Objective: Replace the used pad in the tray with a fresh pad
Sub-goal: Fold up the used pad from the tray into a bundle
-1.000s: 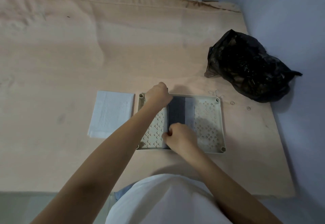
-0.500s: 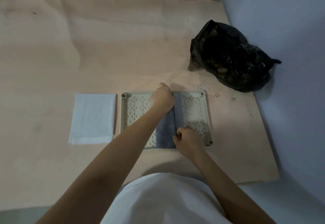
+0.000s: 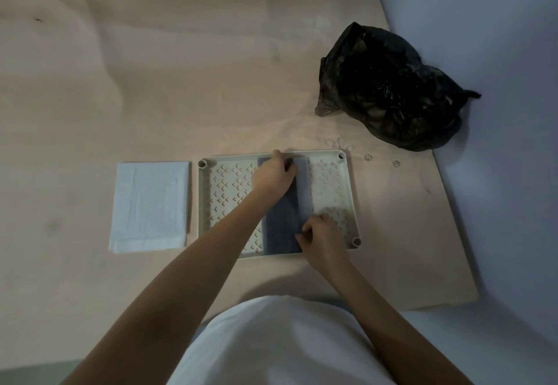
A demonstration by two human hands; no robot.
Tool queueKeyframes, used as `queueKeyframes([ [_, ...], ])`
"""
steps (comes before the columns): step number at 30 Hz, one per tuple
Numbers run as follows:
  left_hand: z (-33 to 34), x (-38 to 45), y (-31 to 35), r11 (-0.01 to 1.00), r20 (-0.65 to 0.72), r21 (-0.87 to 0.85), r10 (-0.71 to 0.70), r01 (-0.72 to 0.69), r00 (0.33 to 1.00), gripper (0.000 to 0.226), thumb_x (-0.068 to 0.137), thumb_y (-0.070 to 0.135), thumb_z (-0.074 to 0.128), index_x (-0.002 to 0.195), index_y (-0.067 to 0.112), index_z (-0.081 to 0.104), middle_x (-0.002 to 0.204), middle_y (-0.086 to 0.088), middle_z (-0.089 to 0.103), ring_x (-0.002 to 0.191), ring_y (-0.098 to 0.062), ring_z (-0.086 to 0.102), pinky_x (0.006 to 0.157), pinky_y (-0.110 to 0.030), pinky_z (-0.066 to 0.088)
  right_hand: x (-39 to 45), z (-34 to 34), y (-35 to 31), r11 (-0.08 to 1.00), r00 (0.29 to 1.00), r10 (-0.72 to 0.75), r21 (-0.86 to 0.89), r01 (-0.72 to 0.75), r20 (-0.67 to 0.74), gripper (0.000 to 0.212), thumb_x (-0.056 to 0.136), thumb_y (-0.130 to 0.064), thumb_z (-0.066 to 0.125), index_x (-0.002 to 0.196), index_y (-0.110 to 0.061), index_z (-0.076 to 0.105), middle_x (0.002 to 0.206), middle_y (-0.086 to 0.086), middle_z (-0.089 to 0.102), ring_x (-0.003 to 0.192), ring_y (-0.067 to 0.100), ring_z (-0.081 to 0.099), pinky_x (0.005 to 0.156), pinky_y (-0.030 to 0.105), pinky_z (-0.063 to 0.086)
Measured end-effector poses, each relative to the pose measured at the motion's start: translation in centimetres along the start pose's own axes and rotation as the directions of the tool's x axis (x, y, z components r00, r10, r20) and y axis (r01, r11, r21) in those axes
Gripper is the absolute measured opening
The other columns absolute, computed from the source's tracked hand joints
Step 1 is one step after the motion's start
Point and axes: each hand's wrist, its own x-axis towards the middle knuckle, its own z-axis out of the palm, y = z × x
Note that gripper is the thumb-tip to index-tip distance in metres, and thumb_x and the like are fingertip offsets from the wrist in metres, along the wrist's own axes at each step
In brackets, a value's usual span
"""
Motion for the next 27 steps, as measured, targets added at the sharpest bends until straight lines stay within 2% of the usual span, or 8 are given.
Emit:
queueKeyframes([
  [2, 0.3, -0.7, -1.3, 0.986, -0.096, 0.068, 0.157, -0.15, 0.983, 0.026, 0.096, 0.028, 0.041, 0.106, 0.007, 0.053, 0.093, -0.008, 0.063, 0.083, -0.028, 0.06, 0.06, -0.033, 0.042, 0.0, 0.1, 0.3, 1.0, 1.0, -0.028, -0.006, 0.028, -0.006, 0.017, 0.085, -0.016, 0.066, 0.082, -0.013, 0.049, 0.096, 0.007, 0.052, 0.083, 0.018, 0.046, 0.072, 0.028, 0.039],
  [4, 0.8, -1.4, -3.2, 0.887, -0.227, 0.246, 0.445, -0.392, 0.866, 0.029, 0.089, 0.024, 0.041, 0.096, 0.007, 0.063, 0.091, -0.009, 0.063, 0.08, -0.03, 0.06, 0.058, -0.034, 0.045, 0.1, 0.2, 0.7, 0.997, 0.998, -0.065, -0.038, 0.065, 0.003, 0.014, 0.085, -0.015, 0.066, 0.084, -0.011, 0.052, 0.098, 0.008, 0.053, 0.088, 0.022, 0.05, 0.076, 0.033, 0.043],
  [7, 2.0, -2.0, -5.8, 0.703, -0.195, 0.474, 0.67, -0.53, 0.716, 0.039, 0.088, 0.028, 0.043, 0.112, 0.008, 0.067, 0.116, -0.011, 0.064, 0.105, -0.032, 0.061, 0.087, -0.04, 0.044, 0.3, 0.4, 1.2, 0.99, 0.994, -0.109, -0.089, 0.108, -0.007, 0.014, 0.084, -0.017, 0.066, 0.086, -0.008, 0.056, 0.098, 0.008, 0.053, 0.09, 0.023, 0.05, 0.08, 0.036, 0.043],
  [10, 2.8, -2.6, -7.3, 0.67, -0.045, 0.539, 0.628, -0.51, 0.777, 0.055, 0.096, 0.039, 0.031, 0.141, 0.008, 0.044, 0.148, -0.012, 0.04, 0.139, -0.027, 0.035, 0.113, -0.043, 0.021, 0.5, 0.6, 1.6, 0.984, 0.989, -0.149, -0.107, 0.146, -0.018, 0.014, 0.083, -0.018, 0.067, 0.083, -0.009, 0.056, 0.095, 0.008, 0.053, 0.09, 0.023, 0.05, 0.08, 0.038, 0.043],
  [15, 3.1, -2.7, -7.1, 0.697, 0.033, 0.542, 0.542, -0.47, 0.84, 0.064, 0.099, 0.044, 0.017, 0.146, 0.003, 0.031, 0.153, -0.013, 0.03, 0.143, -0.025, 0.025, 0.116, -0.042, 0.013, 0.8, 0.1, 1.6, 0.959, 0.965, -0.25, -0.162, 0.234, -0.082, 0.011, 0.085, -0.017, 0.061, 0.081, -0.008, 0.057, 0.089, 0.009, 0.054, 0.083, 0.025, 0.053, 0.071, 0.036, 0.045],
  [18, 3.2, -2.6, -7.0, 0.695, 0.034, 0.54, 0.545, -0.474, 0.838, 0.067, 0.1, 0.045, 0.008, 0.145, 0.0, 0.031, 0.152, -0.015, 0.03, 0.142, -0.026, 0.026, 0.115, -0.042, 0.016, 1.7, -0.5, 1.0, 0.863, 0.868, -0.452, -0.349, 0.366, -0.208, 0.029, 0.088, -0.024, 0.044, 0.097, -0.006, 0.065, 0.106, 0.011, 0.063, 0.095, 0.027, 0.061, 0.079, 0.035, 0.05],
  [22, 3.4, -2.6, -7.1, 0.701, 0.031, 0.516, 0.559, -0.492, 0.829, 0.067, 0.1, 0.043, 0.006, 0.144, -0.002, 0.03, 0.151, -0.018, 0.03, 0.142, -0.028, 0.027, 0.114, -0.043, 0.019, 5.3, -0.5, 0.4, 0.743, 0.835, -0.548, -0.481, 0.466, -0.037, 0.055, 0.098, -0.035, 0.026, 0.141, -0.003, 0.041, 0.15, 0.011, 0.037, 0.14, 0.023, 0.033, 0.115, 0.038, 0.024],
  [27, 3.4, -2.6, -7.3, 0.718, 0.002, 0.488, 0.568, -0.497, 0.823, 0.065, 0.101, 0.041, 0.006, 0.143, -0.003, 0.027, 0.151, -0.018, 0.031, 0.142, -0.029, 0.027, 0.116, -0.041, 0.016, 9.1, -0.1, 0.0, 0.654, 0.861, -0.481, -0.588, 0.476, 0.163, 0.066, 0.101, -0.041, -0.002, 0.146, -0.003, 0.029, 0.154, 0.012, 0.028, 0.144, 0.022, 0.023, 0.116, 0.042, 0.013],
])
